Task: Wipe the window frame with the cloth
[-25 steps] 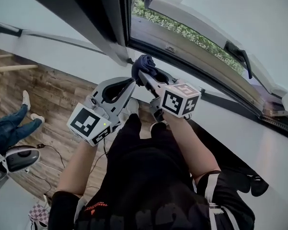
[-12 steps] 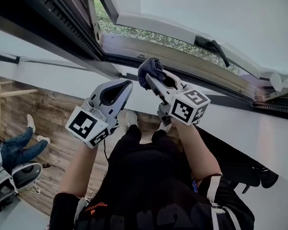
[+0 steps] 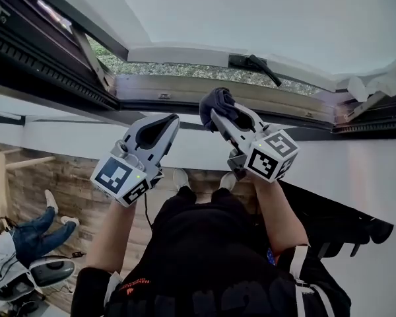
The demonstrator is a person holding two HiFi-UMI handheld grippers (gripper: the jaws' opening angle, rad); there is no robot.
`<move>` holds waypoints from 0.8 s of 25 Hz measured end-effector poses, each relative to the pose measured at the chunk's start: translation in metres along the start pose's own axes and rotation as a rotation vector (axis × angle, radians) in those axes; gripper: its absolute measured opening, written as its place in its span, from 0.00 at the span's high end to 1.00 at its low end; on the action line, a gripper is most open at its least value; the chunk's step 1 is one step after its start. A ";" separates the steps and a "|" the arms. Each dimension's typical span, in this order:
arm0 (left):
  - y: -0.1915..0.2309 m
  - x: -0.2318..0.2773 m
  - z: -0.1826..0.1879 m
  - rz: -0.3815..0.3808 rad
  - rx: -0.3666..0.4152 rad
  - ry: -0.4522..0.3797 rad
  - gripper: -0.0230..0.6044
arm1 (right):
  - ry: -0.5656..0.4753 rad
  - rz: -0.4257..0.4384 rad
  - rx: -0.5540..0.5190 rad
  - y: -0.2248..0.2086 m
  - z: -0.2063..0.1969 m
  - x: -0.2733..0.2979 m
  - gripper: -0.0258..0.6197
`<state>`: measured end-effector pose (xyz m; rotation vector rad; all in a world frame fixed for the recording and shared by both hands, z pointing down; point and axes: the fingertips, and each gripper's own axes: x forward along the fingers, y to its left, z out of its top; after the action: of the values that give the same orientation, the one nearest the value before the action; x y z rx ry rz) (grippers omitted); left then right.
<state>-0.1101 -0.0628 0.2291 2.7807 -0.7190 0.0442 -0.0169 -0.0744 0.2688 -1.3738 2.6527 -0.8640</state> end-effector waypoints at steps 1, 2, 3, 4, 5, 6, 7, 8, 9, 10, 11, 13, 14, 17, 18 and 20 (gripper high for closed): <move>-0.003 0.005 0.003 -0.009 0.005 -0.003 0.93 | -0.009 -0.008 -0.009 -0.003 0.005 -0.007 0.79; -0.006 0.010 0.006 -0.017 0.010 -0.005 0.93 | -0.018 -0.014 -0.017 -0.005 0.009 -0.013 0.79; -0.010 0.015 0.009 -0.025 0.016 -0.007 0.93 | -0.028 -0.020 -0.022 -0.007 0.014 -0.019 0.80; -0.013 0.019 0.012 -0.032 0.021 -0.010 0.93 | -0.037 -0.024 -0.026 -0.009 0.019 -0.025 0.80; -0.016 0.024 0.015 -0.039 0.026 -0.012 0.93 | -0.046 -0.028 -0.030 -0.011 0.023 -0.031 0.80; -0.019 0.028 0.017 -0.044 0.030 -0.015 0.93 | -0.054 -0.029 -0.035 -0.013 0.027 -0.036 0.80; -0.022 0.033 0.020 -0.050 0.034 -0.017 0.93 | -0.061 -0.030 -0.043 -0.014 0.032 -0.041 0.79; -0.025 0.037 0.022 -0.056 0.037 -0.021 0.93 | -0.067 -0.030 -0.052 -0.014 0.036 -0.046 0.80; -0.028 0.041 0.025 -0.063 0.041 -0.024 0.93 | -0.073 -0.032 -0.062 -0.015 0.040 -0.050 0.80; -0.031 0.045 0.027 -0.069 0.044 -0.028 0.93 | -0.080 -0.035 -0.069 -0.015 0.045 -0.054 0.79; -0.033 0.048 0.030 -0.076 0.047 -0.032 0.93 | -0.088 -0.038 -0.074 -0.015 0.049 -0.059 0.79; -0.041 0.056 0.034 -0.090 0.053 -0.038 0.93 | -0.104 -0.044 -0.078 -0.016 0.057 -0.069 0.79; -0.046 0.060 0.036 -0.098 0.056 -0.041 0.93 | -0.112 -0.048 -0.082 -0.016 0.062 -0.075 0.80; -0.059 0.072 0.040 -0.118 0.065 -0.048 0.93 | -0.139 -0.063 -0.104 -0.017 0.077 -0.093 0.79; -0.063 0.075 0.040 -0.125 0.065 -0.049 0.93 | -0.147 -0.069 -0.109 -0.018 0.081 -0.098 0.79; -0.071 0.081 0.039 -0.139 0.064 -0.048 0.93 | -0.162 -0.079 -0.115 -0.019 0.088 -0.108 0.79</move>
<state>-0.0064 -0.0519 0.1821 2.8942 -0.5431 -0.0270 0.0873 -0.0411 0.1805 -1.5126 2.5762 -0.5864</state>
